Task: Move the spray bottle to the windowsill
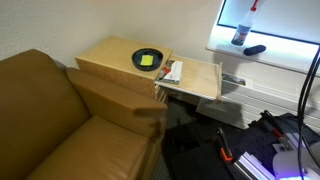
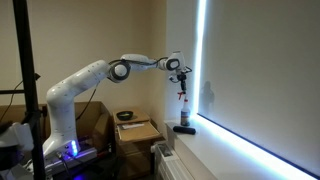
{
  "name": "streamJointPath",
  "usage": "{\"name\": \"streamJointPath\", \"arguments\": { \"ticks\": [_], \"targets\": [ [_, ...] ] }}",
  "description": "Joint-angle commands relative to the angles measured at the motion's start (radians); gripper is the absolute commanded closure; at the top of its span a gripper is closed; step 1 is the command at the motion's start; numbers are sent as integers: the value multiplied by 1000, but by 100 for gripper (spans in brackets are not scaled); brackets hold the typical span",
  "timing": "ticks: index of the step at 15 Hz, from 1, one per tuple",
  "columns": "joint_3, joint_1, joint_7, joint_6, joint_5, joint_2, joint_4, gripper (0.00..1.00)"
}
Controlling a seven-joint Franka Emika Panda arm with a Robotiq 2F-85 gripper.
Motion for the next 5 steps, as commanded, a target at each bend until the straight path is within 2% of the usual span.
{"name": "streamJointPath", "arguments": {
  "ticks": [1,4,5],
  "targets": [
    [26,-51,-9,-72,48,-54,33,0],
    [22,-93,5,-79,73,-114,46,0],
    [4,-61,6,-38,40,-69,51,0]
  ]
}}
